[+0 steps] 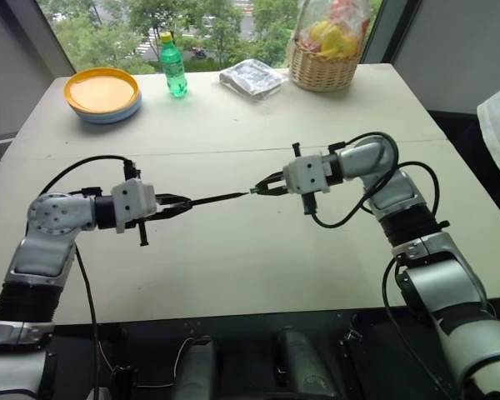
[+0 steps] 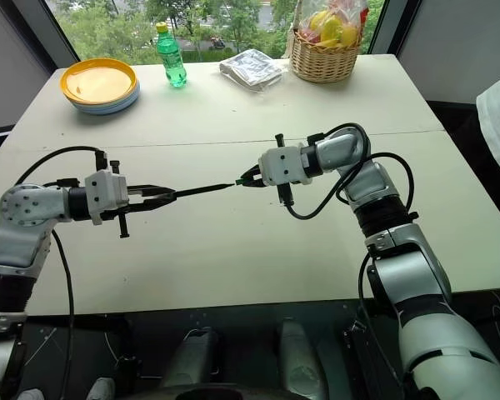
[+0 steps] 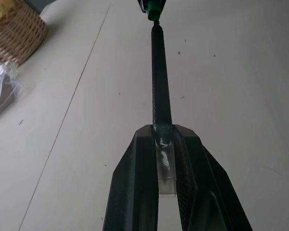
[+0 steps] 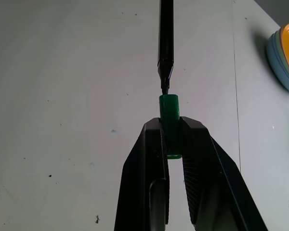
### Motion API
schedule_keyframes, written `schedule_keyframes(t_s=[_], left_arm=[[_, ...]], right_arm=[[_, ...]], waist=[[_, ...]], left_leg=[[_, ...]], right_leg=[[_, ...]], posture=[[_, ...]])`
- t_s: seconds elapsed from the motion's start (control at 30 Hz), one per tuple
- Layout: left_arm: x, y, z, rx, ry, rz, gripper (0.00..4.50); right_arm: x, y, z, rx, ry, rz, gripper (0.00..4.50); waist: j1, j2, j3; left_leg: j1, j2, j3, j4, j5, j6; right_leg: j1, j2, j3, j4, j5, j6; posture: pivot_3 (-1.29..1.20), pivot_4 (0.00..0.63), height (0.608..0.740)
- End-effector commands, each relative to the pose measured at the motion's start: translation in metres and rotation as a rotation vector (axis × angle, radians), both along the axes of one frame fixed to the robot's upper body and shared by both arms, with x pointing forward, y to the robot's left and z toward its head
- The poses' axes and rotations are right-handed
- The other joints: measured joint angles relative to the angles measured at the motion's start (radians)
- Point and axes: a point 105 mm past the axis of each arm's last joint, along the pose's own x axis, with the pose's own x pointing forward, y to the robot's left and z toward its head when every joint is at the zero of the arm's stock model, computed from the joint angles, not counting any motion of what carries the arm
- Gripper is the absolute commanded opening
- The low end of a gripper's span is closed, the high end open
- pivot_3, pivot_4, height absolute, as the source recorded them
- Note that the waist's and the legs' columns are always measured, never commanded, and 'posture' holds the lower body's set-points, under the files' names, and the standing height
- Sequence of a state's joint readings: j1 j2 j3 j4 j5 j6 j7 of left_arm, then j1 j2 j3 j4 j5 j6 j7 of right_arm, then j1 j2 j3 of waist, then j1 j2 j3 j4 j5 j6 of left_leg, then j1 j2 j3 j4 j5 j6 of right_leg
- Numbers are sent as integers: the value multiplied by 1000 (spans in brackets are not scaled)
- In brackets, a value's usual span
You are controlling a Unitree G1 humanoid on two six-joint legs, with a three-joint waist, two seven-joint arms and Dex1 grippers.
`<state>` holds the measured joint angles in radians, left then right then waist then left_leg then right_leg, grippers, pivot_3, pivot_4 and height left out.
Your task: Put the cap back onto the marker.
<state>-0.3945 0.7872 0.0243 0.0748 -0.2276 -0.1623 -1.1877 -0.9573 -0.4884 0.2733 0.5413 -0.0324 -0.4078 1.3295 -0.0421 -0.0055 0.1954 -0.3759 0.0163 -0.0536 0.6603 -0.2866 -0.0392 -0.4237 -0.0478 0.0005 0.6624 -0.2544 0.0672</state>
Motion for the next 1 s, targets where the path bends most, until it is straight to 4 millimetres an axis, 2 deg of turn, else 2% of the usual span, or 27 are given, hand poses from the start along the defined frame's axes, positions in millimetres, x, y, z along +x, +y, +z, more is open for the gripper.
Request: schedule_keyframes(t_s=[0.03,1.0], left_arm=[[-1,0,11,8,-46,-3,0],[-3,-5,15,-5,-56,-15,0]], right_arm=[[-5,6,12,20,-42,36,40],[-9,16,6,36,-19,48,40]], waist=[[0,0,0],[0,0,0]], left_leg=[[0,0,0,0,0,0],[0,0,0,0,0,0]], right_leg=[[0,0,0,0,0,0],[0,0,0,0,0,0]], posture=[[0,150,740],[0,150,740]])
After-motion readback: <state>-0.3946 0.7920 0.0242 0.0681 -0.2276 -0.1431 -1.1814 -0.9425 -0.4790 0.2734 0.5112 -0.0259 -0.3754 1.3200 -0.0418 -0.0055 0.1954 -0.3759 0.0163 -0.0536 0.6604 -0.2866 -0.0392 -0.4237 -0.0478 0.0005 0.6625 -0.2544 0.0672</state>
